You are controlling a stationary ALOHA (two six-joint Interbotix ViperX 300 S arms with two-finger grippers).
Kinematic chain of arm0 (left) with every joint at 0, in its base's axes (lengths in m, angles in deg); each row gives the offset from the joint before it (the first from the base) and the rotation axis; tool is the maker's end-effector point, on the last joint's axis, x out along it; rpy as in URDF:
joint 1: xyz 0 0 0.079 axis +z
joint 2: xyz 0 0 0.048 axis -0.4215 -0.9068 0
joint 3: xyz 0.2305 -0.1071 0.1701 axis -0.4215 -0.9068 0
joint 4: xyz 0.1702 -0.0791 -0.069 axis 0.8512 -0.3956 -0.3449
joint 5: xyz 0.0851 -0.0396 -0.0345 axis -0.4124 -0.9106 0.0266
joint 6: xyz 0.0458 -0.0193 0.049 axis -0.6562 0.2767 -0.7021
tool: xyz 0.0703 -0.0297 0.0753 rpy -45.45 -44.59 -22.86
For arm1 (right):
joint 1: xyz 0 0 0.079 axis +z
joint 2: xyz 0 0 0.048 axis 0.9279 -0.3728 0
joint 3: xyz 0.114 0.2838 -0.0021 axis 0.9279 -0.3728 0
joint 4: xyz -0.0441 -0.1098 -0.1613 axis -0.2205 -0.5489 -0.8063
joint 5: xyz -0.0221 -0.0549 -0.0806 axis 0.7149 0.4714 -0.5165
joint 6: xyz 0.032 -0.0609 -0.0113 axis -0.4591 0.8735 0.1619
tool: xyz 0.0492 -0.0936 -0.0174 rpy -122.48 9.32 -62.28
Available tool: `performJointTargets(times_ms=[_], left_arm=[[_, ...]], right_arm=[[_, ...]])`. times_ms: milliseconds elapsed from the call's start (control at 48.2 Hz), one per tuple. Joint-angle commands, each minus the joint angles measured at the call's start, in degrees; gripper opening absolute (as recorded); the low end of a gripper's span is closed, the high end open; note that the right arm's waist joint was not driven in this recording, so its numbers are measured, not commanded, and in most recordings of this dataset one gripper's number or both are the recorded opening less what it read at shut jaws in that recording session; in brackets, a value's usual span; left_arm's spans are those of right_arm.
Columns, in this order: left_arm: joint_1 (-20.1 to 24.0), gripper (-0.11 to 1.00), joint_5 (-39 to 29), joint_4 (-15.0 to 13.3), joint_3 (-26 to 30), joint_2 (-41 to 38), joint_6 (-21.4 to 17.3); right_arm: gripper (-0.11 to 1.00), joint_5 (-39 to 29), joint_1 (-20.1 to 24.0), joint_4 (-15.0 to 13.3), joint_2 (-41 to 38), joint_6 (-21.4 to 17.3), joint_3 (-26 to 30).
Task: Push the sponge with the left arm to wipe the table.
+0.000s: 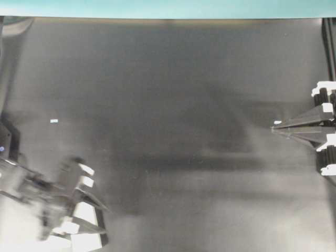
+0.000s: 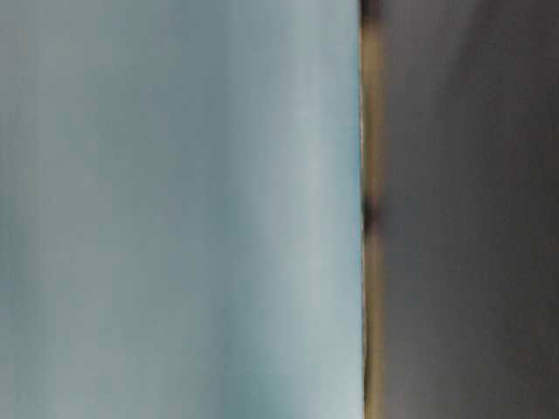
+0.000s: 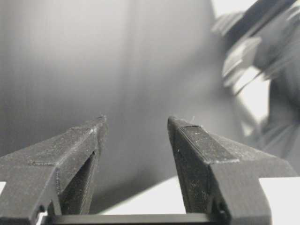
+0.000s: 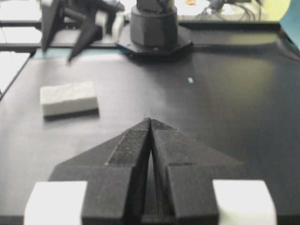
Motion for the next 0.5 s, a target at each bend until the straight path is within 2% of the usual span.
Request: performJointTargets(times_ms=[0, 270, 478], left_arm=[[0.0, 0.52, -1.3, 0.2, -1.7, 7.3, -0.2], [1.8, 0.52, -2.8, 0.2, -7.6, 22.0, -0.4], [4.0, 0.52, -4.4, 0.2, -10.7, 26.9, -0.4]], right_arm=[[0.0, -0.4, 0.0, 0.1, 0.9, -0.4, -0.3], [-0.01, -1.5, 0.0, 0.1, 4.0, -0.4, -0.4], [0.0, -1.6, 0.0, 0.1, 4.2, -0.4, -0.4]])
